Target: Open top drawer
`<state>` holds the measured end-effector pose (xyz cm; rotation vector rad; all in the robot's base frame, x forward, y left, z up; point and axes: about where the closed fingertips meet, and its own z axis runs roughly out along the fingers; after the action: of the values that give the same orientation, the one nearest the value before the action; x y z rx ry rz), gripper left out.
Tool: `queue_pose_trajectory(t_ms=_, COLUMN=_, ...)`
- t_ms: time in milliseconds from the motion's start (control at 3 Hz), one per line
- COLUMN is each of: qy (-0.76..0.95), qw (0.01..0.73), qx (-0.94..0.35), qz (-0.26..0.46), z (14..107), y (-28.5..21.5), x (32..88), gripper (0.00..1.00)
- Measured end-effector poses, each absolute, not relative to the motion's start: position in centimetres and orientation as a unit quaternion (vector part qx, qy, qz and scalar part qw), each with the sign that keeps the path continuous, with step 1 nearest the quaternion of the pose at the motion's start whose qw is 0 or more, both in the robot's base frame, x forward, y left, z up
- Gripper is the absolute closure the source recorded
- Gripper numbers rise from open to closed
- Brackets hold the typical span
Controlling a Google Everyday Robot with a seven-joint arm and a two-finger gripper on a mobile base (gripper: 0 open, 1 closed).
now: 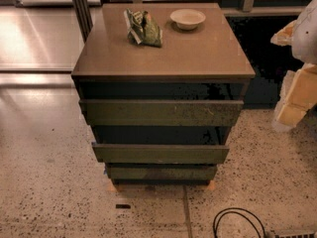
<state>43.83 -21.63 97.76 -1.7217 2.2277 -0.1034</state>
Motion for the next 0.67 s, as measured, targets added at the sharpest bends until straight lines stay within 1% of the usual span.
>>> queue_pose_trajectory(t_ms=667, qy=0.779, qw=0.173, qx=-0.601, qz=-0.043, z=96.1, y=-21.9, x=44.3, gripper=0.0)
